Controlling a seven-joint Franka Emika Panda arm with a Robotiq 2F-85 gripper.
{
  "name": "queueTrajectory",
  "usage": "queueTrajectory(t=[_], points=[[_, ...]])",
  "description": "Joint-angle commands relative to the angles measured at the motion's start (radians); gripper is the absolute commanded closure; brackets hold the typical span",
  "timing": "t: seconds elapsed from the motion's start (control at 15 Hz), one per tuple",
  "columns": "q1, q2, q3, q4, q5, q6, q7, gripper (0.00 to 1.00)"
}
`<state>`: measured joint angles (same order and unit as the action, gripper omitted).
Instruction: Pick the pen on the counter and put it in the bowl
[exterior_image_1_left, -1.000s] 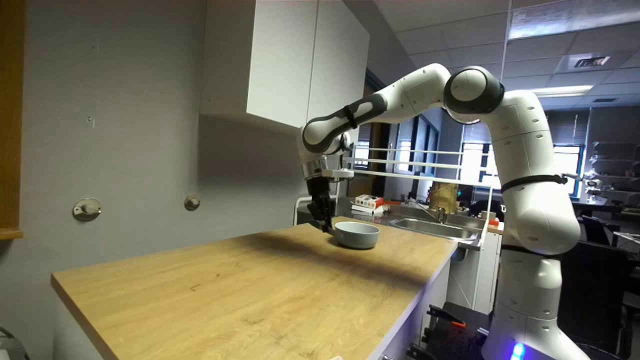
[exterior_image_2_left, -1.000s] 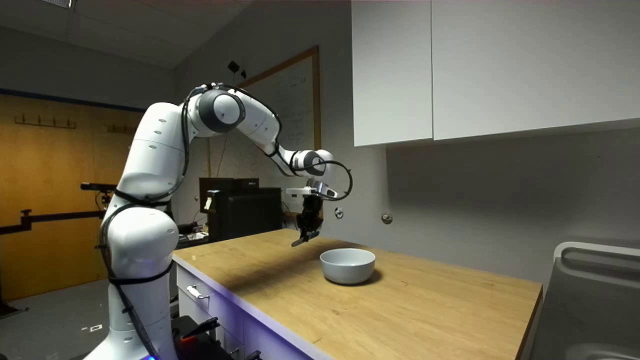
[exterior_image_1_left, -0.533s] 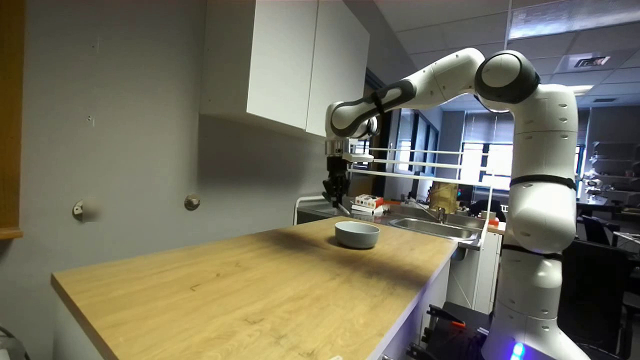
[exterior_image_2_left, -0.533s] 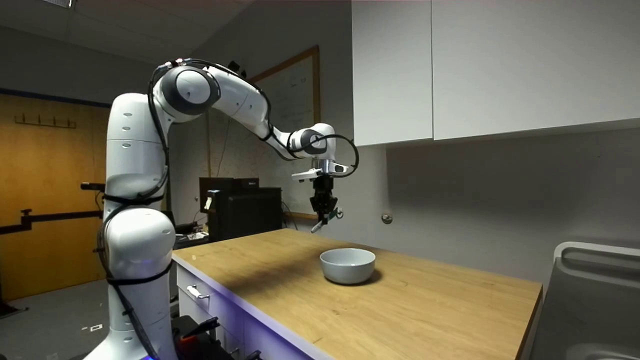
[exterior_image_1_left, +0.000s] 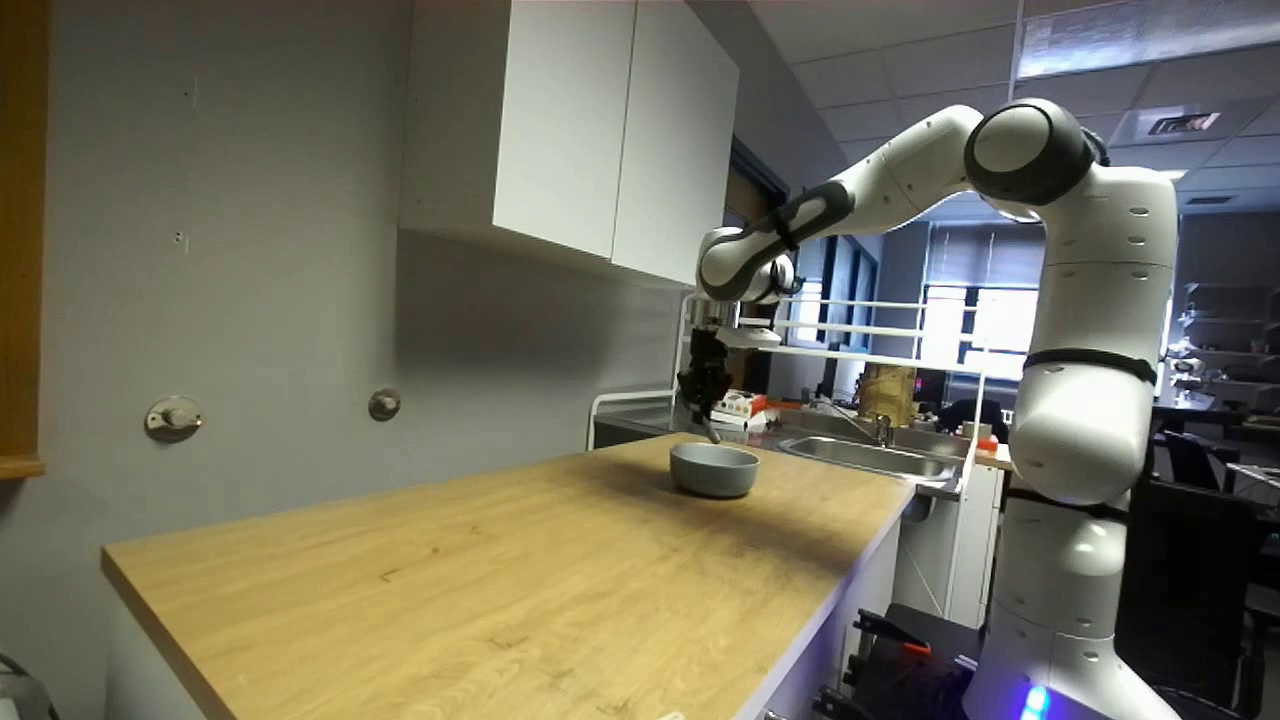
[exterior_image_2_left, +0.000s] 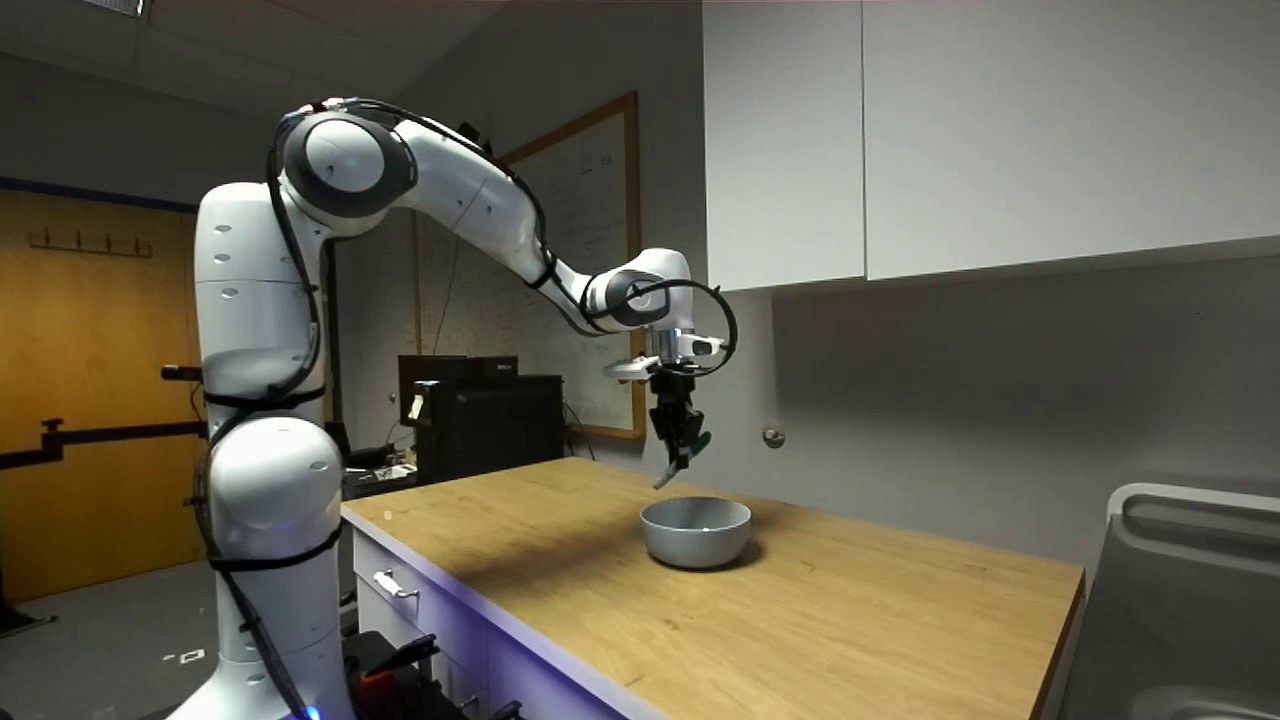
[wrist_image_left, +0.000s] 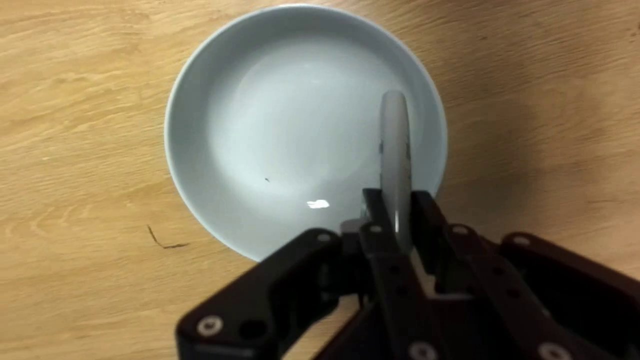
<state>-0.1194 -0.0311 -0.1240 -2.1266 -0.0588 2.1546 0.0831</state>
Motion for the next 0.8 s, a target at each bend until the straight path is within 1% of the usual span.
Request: queueTrajectory(t=[0.0,0.13,0.2,0.27,0.4,0.47,0.73], points=[[-0.020,-0.021,-0.018,-0.063,0.026,0.066,-0.005,0.86],[-0.029,-0.014,-0.026,-0.082,0.039,0.090,-0.011,0.86],[-0.031,-0.012,-0.029,-0.088,0.045,0.096,-0.013,0.64],[-0.032,-0.013,-0.031,-0.095,0.052,0.099,-0.017,0.56],[-0.035,-0.012,-0.032,-0.101,0.054,0.097,-0.016,0.44],[-0.035,-0.015,-0.033,-0.103,0.055,0.091,-0.021,0.34],[-0.034,-0.019,-0.032,-0.096,0.056,0.058,-0.043,0.06]])
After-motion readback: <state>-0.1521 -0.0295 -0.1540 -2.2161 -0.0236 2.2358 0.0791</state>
